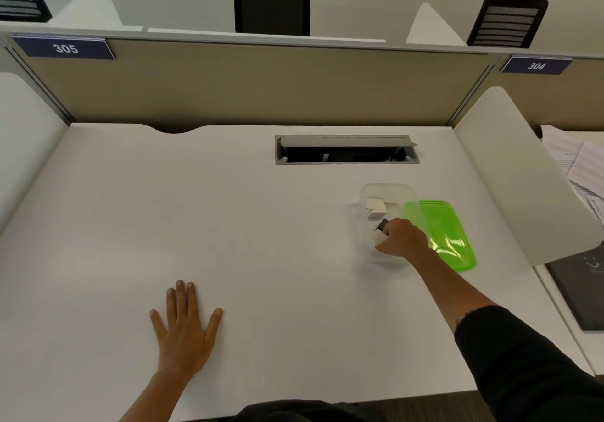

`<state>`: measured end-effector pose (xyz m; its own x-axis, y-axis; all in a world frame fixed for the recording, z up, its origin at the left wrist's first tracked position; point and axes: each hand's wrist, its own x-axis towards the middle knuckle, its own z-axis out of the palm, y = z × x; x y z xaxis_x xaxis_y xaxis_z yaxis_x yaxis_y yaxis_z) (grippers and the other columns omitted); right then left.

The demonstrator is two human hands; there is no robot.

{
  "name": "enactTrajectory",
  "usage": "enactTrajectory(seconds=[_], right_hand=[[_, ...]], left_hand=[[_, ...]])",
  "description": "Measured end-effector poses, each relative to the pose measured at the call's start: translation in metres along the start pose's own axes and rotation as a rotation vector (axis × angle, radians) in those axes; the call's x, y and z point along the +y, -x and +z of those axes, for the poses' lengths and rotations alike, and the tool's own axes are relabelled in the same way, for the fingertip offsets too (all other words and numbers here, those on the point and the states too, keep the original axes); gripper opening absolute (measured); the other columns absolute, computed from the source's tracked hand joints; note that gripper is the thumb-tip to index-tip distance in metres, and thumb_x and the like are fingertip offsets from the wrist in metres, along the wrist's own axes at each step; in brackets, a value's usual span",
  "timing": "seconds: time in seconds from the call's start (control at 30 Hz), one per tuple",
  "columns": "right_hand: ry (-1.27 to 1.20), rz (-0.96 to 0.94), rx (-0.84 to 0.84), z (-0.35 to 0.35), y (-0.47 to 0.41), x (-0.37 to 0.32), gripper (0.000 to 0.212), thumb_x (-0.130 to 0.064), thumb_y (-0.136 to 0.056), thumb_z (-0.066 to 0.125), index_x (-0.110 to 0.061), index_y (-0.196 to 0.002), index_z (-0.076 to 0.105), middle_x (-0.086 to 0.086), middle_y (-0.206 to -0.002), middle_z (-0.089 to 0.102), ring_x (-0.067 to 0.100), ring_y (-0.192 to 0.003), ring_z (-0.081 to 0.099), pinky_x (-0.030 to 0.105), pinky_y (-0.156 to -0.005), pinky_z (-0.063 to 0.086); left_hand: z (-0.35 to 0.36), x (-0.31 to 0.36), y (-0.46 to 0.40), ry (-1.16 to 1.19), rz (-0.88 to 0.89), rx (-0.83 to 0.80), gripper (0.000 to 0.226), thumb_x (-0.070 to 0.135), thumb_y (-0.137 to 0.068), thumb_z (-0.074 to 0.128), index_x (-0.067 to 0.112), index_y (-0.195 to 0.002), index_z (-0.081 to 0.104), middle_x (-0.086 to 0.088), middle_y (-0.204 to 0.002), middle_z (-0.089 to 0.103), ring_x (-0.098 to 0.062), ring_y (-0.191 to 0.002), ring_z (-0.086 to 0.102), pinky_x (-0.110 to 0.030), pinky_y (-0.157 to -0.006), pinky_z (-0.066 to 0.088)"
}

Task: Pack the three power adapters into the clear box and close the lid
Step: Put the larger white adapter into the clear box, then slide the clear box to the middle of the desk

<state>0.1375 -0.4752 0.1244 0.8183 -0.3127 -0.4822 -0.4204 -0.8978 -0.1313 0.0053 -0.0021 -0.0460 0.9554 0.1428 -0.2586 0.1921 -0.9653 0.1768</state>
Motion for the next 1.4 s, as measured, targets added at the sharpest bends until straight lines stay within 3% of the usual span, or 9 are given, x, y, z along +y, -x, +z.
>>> enactTrajectory(seconds=[0.2,0.6,0.77,0.87,1.03,1.17,1.23,1.33,1.4], right_hand=[[0.03,0.041,0.012,0.001,0.0,-0.007,0.033,-0.023,-0.079,0.072,-0.016,-0.112,0.072,0.004,-0.109,0.072,0.032,-0.106,0.074,0.035,-0.09,0.06],[0.134,0.007,0.044,0.005,-0.002,-0.009,0.028,-0.018,-0.082,0.069,-0.015,-0.109,0.074,0.007,-0.113,0.075,0.034,-0.107,0.075,0.036,-0.092,0.06],[0.078,0.02,0.052,0.001,-0.003,-0.003,0.039,-0.031,-0.08,0.08,-0.016,-0.114,0.071,0.006,-0.115,0.073,0.031,-0.108,0.074,0.035,-0.09,0.058],[0.02,0.052,0.084,-0.004,-0.005,0.008,0.05,-0.045,-0.077,0.087,-0.018,-0.117,0.073,0.005,-0.118,0.073,0.029,-0.108,0.073,0.037,-0.092,0.06],[-0.201,0.051,0.351,0.0,-0.004,0.034,0.027,-0.041,-0.087,0.079,-0.015,-0.095,0.078,0.005,-0.1,0.075,0.032,-0.098,0.073,0.039,-0.081,0.058],[-0.218,0.011,0.533,0.008,0.0,0.051,0.026,-0.032,-0.09,0.078,-0.011,-0.107,0.079,0.009,-0.108,0.072,0.034,-0.109,0.063,0.044,-0.082,0.056],[-0.188,0.015,0.6,0.013,0.002,0.057,0.03,-0.031,-0.088,0.08,-0.011,-0.11,0.078,0.01,-0.109,0.07,0.036,-0.109,0.059,0.047,-0.081,0.055],[-0.176,0.068,0.613,0.025,0.006,0.064,0.044,-0.033,-0.083,0.083,-0.012,-0.121,0.073,0.013,-0.117,0.066,0.039,-0.11,0.058,0.049,-0.081,0.056],[-0.256,0.123,0.59,0.038,0.008,0.068,0.055,-0.032,-0.082,0.085,-0.008,-0.129,0.067,0.017,-0.124,0.059,0.043,-0.115,0.056,0.05,-0.087,0.055]], left_hand=[[0.0,0.0,0.0,0.005,0.002,-0.004,0.098,0.079,-0.095,0.007,0.018,-0.169,-0.014,-0.001,-0.179,-0.019,-0.022,-0.167,-0.018,-0.064,-0.132,-0.002],[0.0,-0.001,0.001,0.017,0.005,0.015,0.098,0.08,-0.094,0.005,0.019,-0.169,-0.015,-0.002,-0.179,-0.019,-0.023,-0.167,-0.017,-0.064,-0.132,-0.003],[-0.004,0.004,0.0,0.051,-0.001,-0.005,0.103,0.08,-0.091,0.006,0.015,-0.169,-0.01,-0.005,-0.18,-0.014,-0.026,-0.168,-0.014,-0.067,-0.131,-0.003],[-0.015,0.017,-0.007,0.136,0.007,0.017,0.105,0.079,-0.089,0.016,0.014,-0.171,0.007,-0.013,-0.18,0.006,-0.035,-0.168,0.001,-0.068,-0.13,0.0],[-0.043,0.07,-0.033,0.378,0.269,0.071,0.091,0.057,-0.098,0.052,0.014,-0.169,0.016,-0.009,-0.175,0.028,-0.031,-0.163,0.026,-0.055,-0.133,0.022],[-0.066,0.14,-0.06,0.558,0.33,-0.012,0.074,0.038,-0.101,0.066,0.022,-0.165,0.034,0.003,-0.154,0.057,-0.015,-0.142,0.054,-0.039,-0.119,0.047],[-0.079,0.181,-0.073,0.603,0.357,-0.085,0.06,0.035,-0.101,0.068,0.018,-0.155,0.051,-0.001,-0.138,0.07,-0.017,-0.128,0.067,-0.042,-0.113,0.054],[-0.096,0.242,-0.088,0.672,0.415,-0.175,0.043,0.028,-0.099,0.072,0.011,-0.138,0.068,-0.005,-0.12,0.078,-0.019,-0.107,0.076,-0.045,-0.104,0.06],[-0.105,0.279,-0.098,0.667,0.455,-0.209,0.043,0.028,-0.1,0.07,0.009,-0.139,0.067,-0.008,-0.124,0.077,-0.022,-0.107,0.076,-0.04,-0.103,0.061]])
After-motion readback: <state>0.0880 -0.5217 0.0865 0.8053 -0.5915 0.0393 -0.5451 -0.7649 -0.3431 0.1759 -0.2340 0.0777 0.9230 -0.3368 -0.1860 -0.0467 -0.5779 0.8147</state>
